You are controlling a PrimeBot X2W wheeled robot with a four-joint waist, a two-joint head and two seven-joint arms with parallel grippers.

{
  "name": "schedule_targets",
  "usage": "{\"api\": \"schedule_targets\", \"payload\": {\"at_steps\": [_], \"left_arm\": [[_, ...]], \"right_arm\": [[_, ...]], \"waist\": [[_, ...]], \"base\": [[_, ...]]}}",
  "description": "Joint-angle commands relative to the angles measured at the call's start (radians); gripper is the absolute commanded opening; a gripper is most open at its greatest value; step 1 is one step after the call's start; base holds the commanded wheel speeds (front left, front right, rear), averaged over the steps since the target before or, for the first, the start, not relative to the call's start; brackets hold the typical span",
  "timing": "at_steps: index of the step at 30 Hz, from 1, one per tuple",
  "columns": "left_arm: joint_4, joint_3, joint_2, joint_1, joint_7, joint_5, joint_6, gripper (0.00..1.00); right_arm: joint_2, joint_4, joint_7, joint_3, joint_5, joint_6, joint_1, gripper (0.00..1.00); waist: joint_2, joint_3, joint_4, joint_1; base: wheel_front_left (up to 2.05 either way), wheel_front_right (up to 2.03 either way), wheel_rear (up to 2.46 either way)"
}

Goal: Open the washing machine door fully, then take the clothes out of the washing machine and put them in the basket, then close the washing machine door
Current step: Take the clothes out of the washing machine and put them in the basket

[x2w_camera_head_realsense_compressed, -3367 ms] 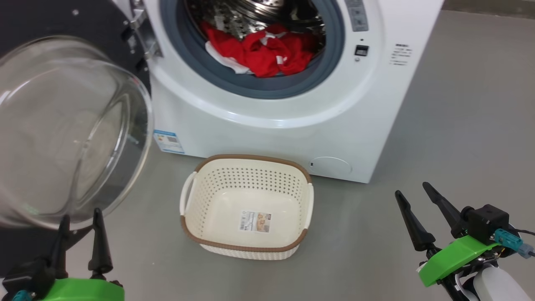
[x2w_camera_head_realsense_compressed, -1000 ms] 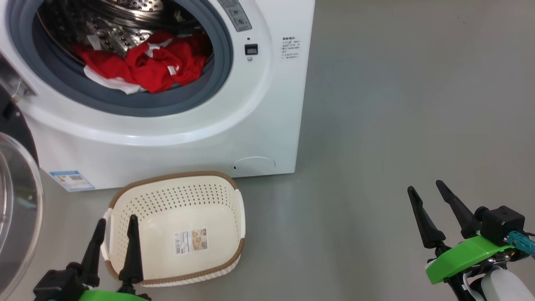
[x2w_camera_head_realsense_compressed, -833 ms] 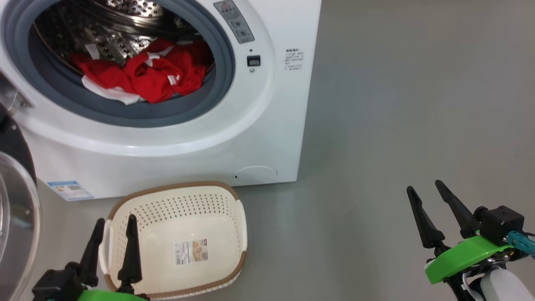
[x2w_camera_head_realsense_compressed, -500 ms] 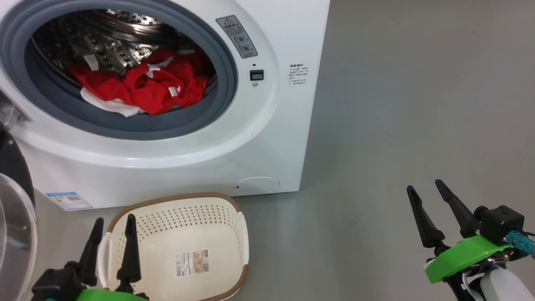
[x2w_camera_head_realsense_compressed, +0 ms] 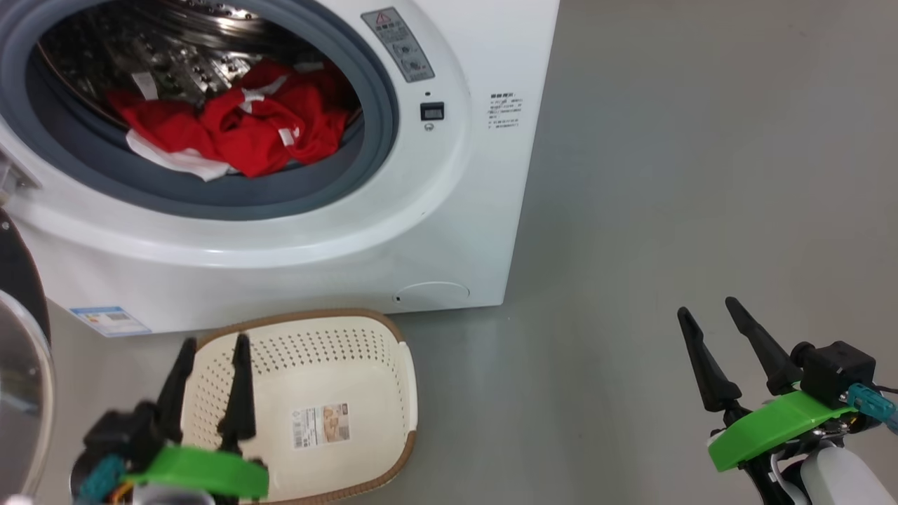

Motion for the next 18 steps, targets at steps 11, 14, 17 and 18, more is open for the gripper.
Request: {"api": "schedule_targets", "payload": {"at_steps": [11,14,17,18], "left_arm": [[0.270,0.026,0.062,-0.429,-0.005,0.067,-0.003,1.00],[0.419,0.015,0.093,-0.586,-0.002,0.084,-0.001,1.00],[0.525,0.007,0.111,-0.696,0.010,0.097,0.006,1.00],[0.558,0.002,0.117,-0.729,0.017,0.103,0.009,1.00]], "right_arm": [[0.019,-0.032,-0.012,0.036,-0.009,0.002,-0.082,1.00],[0.026,-0.034,-0.012,0.039,-0.008,0.002,-0.100,1.00],[0.035,-0.035,-0.012,0.037,-0.009,0.002,-0.113,1.00],[0.039,-0.035,-0.012,0.039,-0.010,0.002,-0.118,1.00]], "waist": [[-0.0001,0.113,-0.026,0.0000],[-0.0001,0.143,-0.043,0.0000],[-0.0001,0.164,-0.057,0.0000],[-0.0001,0.170,-0.063,0.0000]], "base": [[0.00,0.00,0.00],[0.00,0.00,0.00],[0.00,0.00,0.00],[0.00,0.00,0.00]]}}
